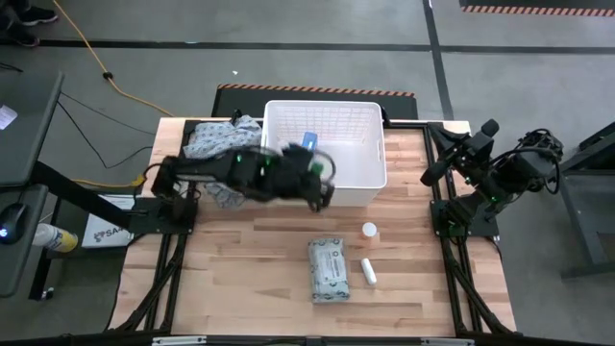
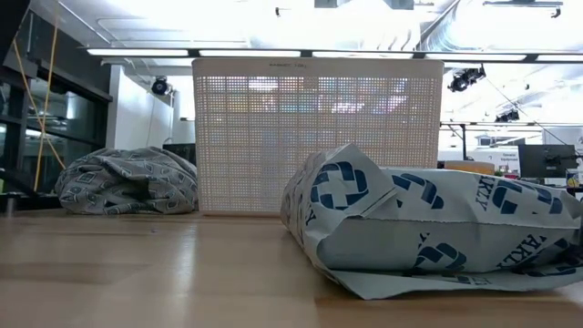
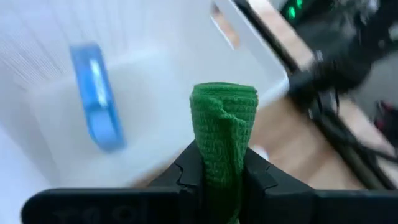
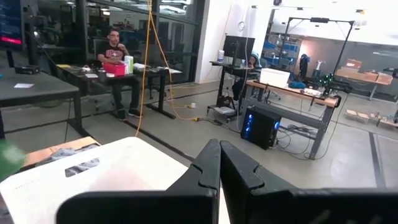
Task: Pick & place medical supplies in basket/bin
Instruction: Put the green bandage into the white bin
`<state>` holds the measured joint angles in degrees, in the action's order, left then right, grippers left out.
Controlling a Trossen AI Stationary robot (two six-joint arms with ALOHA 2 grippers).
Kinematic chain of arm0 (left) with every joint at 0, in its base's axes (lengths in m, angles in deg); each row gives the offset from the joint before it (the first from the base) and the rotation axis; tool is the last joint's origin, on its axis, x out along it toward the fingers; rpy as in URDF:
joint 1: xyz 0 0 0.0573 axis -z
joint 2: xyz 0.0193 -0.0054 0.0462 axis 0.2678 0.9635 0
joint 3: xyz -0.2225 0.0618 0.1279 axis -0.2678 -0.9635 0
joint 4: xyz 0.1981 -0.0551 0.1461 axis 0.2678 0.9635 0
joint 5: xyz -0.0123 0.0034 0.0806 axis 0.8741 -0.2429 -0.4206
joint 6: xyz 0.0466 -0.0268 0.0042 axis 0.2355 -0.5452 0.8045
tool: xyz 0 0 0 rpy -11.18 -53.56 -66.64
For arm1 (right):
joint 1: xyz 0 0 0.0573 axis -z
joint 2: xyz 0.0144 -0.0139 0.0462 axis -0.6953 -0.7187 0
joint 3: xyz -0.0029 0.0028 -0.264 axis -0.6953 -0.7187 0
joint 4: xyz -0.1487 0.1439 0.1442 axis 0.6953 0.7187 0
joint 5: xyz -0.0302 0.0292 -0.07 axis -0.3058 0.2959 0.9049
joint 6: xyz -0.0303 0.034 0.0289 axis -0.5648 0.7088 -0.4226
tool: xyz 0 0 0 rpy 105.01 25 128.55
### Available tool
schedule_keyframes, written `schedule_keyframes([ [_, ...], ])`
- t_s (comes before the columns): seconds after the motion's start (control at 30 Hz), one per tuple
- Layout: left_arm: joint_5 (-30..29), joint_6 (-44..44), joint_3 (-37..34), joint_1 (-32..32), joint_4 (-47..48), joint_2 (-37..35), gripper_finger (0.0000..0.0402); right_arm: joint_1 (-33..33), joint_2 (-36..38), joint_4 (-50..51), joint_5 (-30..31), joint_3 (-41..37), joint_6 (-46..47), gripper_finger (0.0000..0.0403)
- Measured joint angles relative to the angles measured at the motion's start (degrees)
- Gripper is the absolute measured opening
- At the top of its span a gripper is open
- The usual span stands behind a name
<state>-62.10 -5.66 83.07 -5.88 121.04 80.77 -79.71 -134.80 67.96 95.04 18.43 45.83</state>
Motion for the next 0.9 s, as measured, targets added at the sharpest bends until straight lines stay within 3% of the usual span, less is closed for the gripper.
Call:
schedule_keyframes([
  [0.57, -3.5, 10.9, 0.0, -21.8, -6.7, -0.6, 0.0085, 0.0, 0.0, 0.9, 0.0, 0.0, -1.2, 0.0000],
  [0.9, -2.7, 14.0, -0.2, -28.0, -6.6, 2.6, 0.0085, 0.0, -0.1, 0.9, 0.0, 0.0, -1.1, 0.0000],
])
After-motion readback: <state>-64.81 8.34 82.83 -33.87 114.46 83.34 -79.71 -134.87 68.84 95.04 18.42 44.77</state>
